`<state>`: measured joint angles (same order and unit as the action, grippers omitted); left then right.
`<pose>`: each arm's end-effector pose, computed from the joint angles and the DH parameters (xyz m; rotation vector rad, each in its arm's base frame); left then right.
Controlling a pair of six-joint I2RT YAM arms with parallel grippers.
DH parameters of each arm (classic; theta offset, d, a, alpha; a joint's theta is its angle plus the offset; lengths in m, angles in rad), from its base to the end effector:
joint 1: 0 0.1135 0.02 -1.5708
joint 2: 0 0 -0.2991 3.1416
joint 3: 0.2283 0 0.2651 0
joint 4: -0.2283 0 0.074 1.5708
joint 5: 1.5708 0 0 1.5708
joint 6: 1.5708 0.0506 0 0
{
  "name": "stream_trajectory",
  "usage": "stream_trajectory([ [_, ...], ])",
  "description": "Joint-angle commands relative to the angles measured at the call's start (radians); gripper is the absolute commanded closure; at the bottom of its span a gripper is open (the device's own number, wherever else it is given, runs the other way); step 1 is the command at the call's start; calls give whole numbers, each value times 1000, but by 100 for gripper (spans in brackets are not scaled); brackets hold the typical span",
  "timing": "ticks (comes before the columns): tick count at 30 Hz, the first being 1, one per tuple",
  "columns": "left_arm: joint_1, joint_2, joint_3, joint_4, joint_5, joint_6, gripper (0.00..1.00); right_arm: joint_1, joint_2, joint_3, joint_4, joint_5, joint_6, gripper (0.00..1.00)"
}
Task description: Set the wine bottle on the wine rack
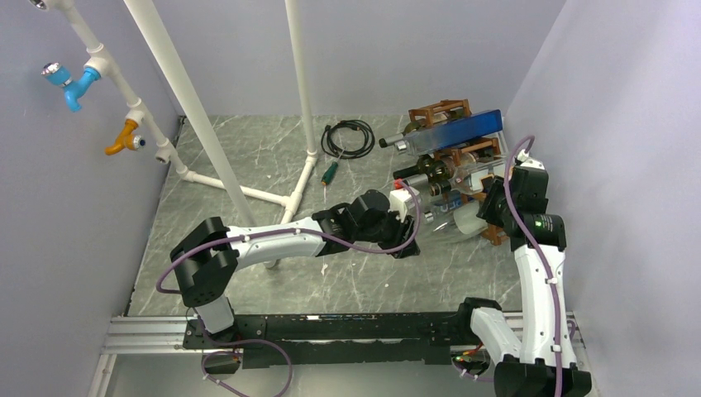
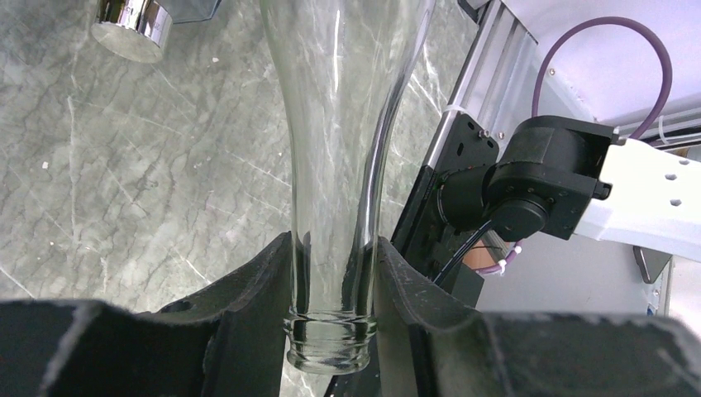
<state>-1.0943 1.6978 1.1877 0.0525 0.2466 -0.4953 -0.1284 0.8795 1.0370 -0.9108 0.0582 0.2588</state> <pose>0.1830 -0.3815 0.2821 0.8277 2.0939 -1.1918 0.1640 -0.0241 0.3585 0.4755 2.2733 -0.0019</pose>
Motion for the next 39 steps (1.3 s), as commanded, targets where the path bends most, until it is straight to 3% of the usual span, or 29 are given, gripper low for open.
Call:
stream_trajectory([
  [1,20,-17,21,78,-24,-28,100,4,-14,-40,74,-95,7,62],
  [5,20,-4,18,124,-6,-37,100,4,-36,-37,58,-123,24,80],
  [7,16,20,21,163,5,-59,100,4,-46,-46,58,-178,46,100],
  [11,-2,98,37,228,-4,-139,100,4,-51,-49,46,-257,88,100],
  [16,-4,216,91,223,34,-238,100,4,-56,-56,40,-248,92,100],
  [21,-3,136,77,186,-3,-203,100,4,-56,-63,40,-249,79,100],
  [28,-38,-6,119,75,-237,2,100,4,-48,-43,39,-295,83,100],
  [39,-158,126,36,318,-553,494,100,4,-57,-63,40,-307,84,100],
])
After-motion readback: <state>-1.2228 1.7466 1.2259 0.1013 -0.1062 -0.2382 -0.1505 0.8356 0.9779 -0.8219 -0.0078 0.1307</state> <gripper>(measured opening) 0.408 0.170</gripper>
